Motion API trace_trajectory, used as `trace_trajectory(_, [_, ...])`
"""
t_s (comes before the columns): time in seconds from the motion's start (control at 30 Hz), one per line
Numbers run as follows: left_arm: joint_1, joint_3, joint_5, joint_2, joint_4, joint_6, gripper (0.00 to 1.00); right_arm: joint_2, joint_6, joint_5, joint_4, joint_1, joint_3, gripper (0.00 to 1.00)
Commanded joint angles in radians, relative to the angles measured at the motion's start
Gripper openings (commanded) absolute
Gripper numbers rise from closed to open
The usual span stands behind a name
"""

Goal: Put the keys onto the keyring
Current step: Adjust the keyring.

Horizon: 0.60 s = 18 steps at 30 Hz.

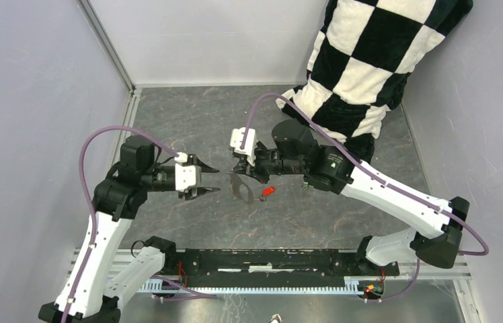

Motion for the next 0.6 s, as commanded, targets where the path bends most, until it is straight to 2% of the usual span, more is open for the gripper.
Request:
trace_trajectory(0.0, [-0.002, 0.011, 0.086, 0.065, 0.082, -0.082, 0.52, 0.057, -0.004, 0.102, -0.109, 0.039, 0.118, 0.01])
trace_trajectory(0.23, [-0.002, 0.034, 0.093, 0.095, 0.082, -0.079, 0.36, 0.092, 0.007, 0.153, -0.159, 0.082, 0.184, 0.01])
trace_trajectory(0.57, [-0.004, 0.025, 0.153, 0.091, 0.081, -0.065, 0.35, 0.122, 0.028, 0.122, -0.155, 0.115, 0.228, 0.01])
